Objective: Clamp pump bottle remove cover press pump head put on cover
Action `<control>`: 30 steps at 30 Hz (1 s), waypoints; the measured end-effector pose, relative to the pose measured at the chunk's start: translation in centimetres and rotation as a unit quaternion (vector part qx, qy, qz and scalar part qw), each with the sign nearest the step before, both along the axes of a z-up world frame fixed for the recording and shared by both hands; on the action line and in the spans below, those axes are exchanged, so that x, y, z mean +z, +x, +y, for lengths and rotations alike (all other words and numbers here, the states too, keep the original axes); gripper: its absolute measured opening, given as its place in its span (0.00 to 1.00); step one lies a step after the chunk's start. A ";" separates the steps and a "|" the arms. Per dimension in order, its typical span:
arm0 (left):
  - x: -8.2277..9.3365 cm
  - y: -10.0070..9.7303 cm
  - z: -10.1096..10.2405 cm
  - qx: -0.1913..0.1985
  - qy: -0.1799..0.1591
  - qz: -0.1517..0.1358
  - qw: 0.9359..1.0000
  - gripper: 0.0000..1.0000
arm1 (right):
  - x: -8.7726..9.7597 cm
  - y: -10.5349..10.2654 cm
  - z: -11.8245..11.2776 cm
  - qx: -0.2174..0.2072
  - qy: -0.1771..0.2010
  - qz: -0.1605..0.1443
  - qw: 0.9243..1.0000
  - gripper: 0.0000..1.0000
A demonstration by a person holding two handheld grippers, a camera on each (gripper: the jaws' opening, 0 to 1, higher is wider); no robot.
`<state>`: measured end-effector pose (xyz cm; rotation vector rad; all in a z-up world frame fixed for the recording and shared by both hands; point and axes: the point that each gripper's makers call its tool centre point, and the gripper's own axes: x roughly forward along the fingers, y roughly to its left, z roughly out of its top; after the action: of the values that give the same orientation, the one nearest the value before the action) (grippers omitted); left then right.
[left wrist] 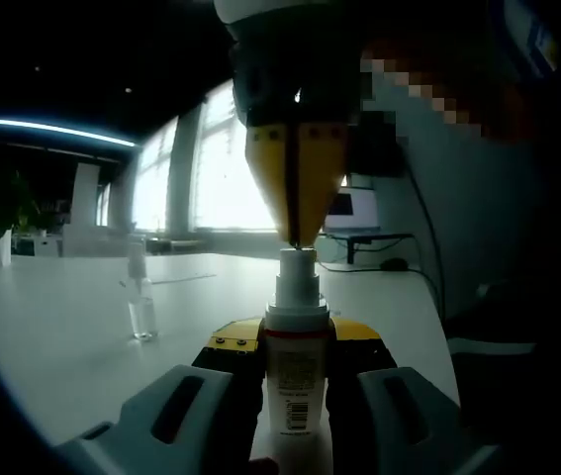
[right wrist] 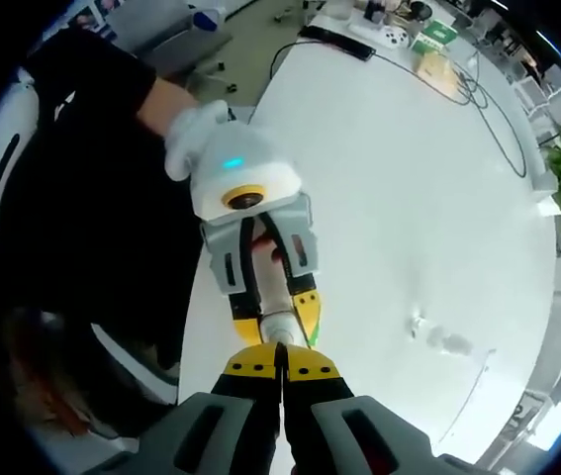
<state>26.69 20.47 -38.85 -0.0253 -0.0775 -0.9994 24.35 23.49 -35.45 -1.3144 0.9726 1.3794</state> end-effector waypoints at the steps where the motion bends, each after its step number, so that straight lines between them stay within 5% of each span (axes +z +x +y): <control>1: 0.0 0.0 0.0 0.000 0.000 0.000 1.000 0.14 | 0.0 -0.1 0.1 0.000 0.001 0.002 1.000 0.00; 16: 0.0 0.1 0.1 0.000 0.000 0.001 1.000 0.14 | -0.1 -0.2 0.1 0.013 0.001 -0.007 1.000 0.00; 27: 0.0 0.0 0.0 -0.001 -0.001 0.001 1.000 0.14 | 0.3 -0.3 0.2 0.024 0.044 -0.004 0.999 0.00; 30: 0.0 0.0 0.1 0.000 -0.001 0.001 1.000 0.14 | 0.4 -0.3 0.2 0.027 0.053 -0.006 0.998 0.08</control>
<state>26.69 20.53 -38.87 -0.0278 -0.0756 -0.9994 24.09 23.67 -35.02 -1.2758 0.8503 1.4434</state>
